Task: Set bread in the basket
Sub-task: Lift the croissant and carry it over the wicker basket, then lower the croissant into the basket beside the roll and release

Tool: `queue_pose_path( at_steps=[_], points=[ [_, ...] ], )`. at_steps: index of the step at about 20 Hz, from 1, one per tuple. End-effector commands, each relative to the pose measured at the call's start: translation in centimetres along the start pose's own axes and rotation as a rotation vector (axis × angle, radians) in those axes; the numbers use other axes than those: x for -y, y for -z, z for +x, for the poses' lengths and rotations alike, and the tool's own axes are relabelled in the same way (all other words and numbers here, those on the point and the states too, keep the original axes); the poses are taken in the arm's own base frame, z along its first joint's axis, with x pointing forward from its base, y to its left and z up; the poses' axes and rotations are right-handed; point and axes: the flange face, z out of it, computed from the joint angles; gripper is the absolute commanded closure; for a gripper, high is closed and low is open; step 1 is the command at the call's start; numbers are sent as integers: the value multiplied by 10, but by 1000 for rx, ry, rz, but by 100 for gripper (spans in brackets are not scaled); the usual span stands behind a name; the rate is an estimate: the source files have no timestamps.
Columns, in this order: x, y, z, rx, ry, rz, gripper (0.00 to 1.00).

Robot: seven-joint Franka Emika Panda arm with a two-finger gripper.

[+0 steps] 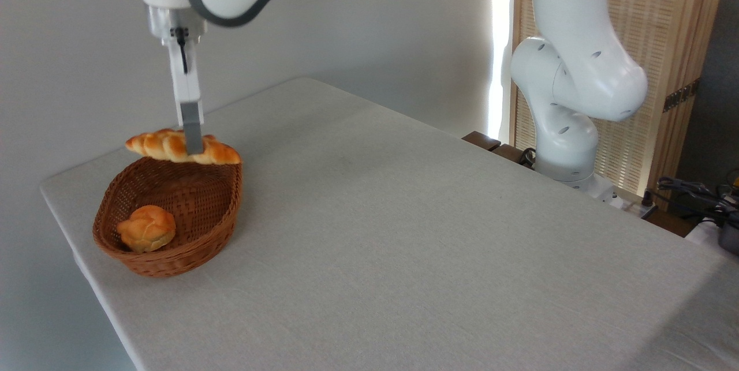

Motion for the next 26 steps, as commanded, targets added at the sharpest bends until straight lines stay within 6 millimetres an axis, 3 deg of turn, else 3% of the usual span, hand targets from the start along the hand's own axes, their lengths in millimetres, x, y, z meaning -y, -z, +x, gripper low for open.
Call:
queue_pose_path(
  at_steps=[1,3,4,26],
  points=[
    [12,-16,6,-32,52,5,37],
    [16,-28,7,-37,50,15,9],
    [17,-29,8,-44,54,25,0],
    [5,-18,13,-38,44,29,0]
  ],
)
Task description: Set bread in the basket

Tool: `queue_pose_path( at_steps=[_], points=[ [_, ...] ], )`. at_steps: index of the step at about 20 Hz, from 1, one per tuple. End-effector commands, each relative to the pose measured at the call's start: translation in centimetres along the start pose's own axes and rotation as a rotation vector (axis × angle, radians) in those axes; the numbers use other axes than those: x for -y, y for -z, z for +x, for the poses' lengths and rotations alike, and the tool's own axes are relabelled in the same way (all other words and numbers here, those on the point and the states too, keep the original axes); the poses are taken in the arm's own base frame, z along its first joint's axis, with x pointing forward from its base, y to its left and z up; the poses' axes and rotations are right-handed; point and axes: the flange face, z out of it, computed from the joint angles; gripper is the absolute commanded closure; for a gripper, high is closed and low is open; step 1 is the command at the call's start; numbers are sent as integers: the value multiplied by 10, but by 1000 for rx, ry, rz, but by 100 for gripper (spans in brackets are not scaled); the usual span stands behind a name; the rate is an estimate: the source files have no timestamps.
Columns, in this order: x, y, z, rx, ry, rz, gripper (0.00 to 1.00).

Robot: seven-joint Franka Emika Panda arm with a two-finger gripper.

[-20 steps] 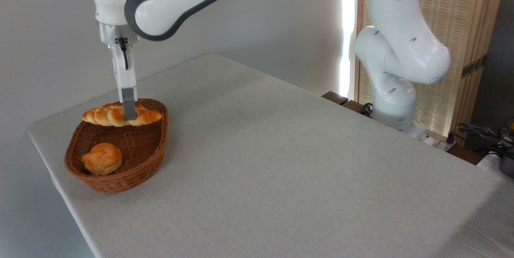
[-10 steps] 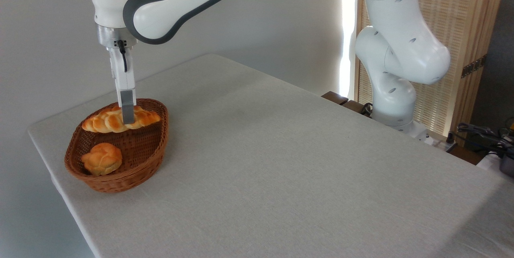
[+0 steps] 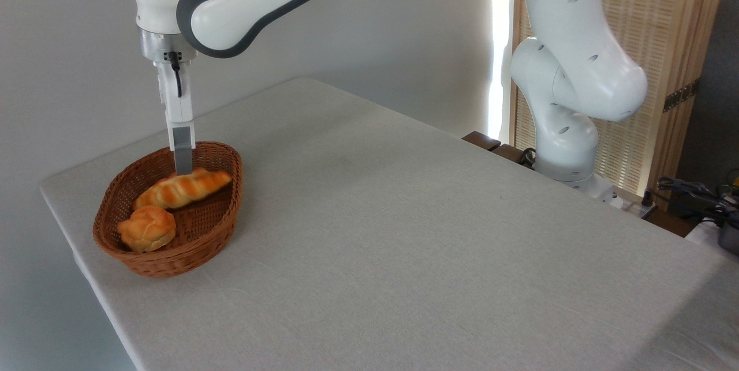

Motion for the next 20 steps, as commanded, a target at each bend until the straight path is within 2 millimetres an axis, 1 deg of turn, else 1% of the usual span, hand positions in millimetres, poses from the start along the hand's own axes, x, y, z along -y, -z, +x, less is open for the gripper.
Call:
queue_pose_path(
  at_steps=[1,3,4,5,7,9,10,11,12,13,14,15,17,19,20],
  points=[
    [0,11,1,4,9,20,0],
    [3,32,-4,15,17,42,0],
    [4,46,-9,32,24,54,0],
    [10,60,-18,54,42,67,0],
    [35,89,-47,102,98,100,0],
    [61,107,-74,135,134,122,0],
    [73,114,-85,138,148,133,0],
    [86,116,-98,152,162,136,0],
    [100,119,-114,177,181,133,0],
    [110,124,-127,203,192,124,0],
    [119,136,-141,220,208,108,0],
    [127,150,-155,243,220,96,0],
    [137,163,-181,298,260,55,0],
    [142,187,-202,249,323,25,0],
    [145,192,-210,223,345,2,0]
  ],
)
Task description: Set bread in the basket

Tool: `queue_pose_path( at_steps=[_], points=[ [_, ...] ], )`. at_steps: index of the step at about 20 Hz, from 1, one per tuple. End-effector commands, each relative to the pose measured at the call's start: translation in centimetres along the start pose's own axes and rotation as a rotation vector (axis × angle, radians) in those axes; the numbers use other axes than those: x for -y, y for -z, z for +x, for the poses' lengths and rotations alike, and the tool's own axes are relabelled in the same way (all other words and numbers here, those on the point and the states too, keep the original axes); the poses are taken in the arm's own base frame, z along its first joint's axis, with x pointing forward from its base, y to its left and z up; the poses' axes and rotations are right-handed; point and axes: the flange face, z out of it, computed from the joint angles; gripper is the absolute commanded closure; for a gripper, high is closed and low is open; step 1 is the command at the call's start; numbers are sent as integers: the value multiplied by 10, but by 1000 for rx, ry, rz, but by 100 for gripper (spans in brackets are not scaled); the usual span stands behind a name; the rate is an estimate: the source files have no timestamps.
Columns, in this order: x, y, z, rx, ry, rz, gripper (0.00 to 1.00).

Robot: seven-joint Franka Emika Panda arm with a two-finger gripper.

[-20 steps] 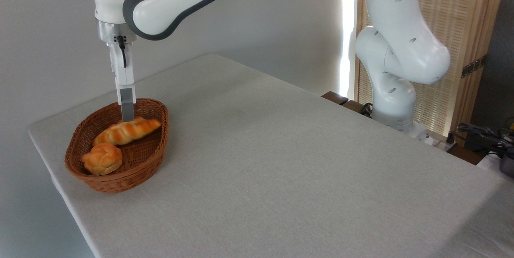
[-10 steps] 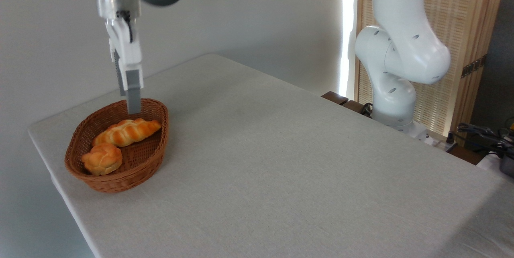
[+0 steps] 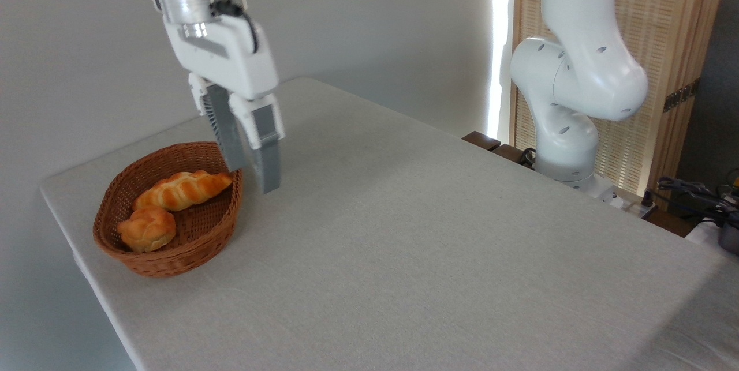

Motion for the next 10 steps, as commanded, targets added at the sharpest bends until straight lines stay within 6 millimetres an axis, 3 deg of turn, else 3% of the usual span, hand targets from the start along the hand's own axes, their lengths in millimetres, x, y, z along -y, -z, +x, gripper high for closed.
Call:
queue_pose_path(
  at_steps=[1,5,10],
  points=[
    [14,23,-33,-52,50,-77,0],
    [6,20,-47,-32,1,-93,0],
    [6,15,-49,-16,0,-98,0]
  ],
)
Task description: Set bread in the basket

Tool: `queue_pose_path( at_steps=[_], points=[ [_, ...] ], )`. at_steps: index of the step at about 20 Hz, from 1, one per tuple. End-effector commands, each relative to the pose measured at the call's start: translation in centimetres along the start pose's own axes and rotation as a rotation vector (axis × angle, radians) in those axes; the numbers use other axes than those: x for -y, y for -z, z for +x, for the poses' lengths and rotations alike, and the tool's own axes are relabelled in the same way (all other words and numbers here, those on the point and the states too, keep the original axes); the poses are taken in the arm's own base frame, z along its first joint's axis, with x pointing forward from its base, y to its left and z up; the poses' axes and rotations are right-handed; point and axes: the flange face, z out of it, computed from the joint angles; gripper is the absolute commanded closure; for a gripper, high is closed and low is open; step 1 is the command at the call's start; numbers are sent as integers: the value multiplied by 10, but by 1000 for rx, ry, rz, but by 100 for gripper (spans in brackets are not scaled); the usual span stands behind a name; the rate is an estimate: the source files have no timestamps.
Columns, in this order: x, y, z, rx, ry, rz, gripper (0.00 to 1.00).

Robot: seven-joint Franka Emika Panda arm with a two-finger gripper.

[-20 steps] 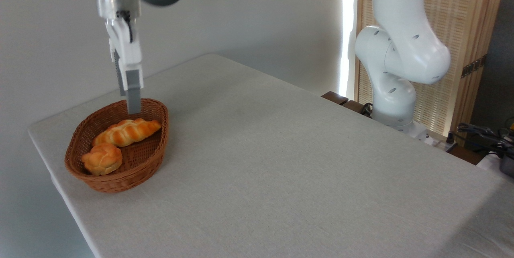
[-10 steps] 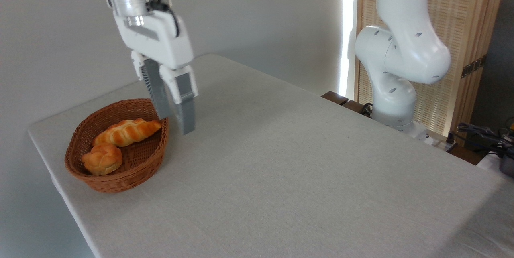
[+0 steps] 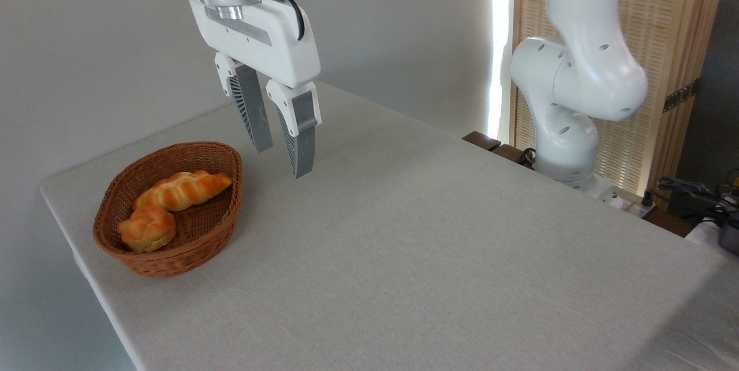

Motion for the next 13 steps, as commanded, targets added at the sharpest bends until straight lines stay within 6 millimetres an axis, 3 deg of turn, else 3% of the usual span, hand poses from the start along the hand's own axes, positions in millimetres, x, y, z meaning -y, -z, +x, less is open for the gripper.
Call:
queue_pose_path(
  at_steps=[1,13],
  points=[
    [-1,4,-12,0,-7,-11,0],
    [5,5,-19,9,6,-12,0]
  ],
)
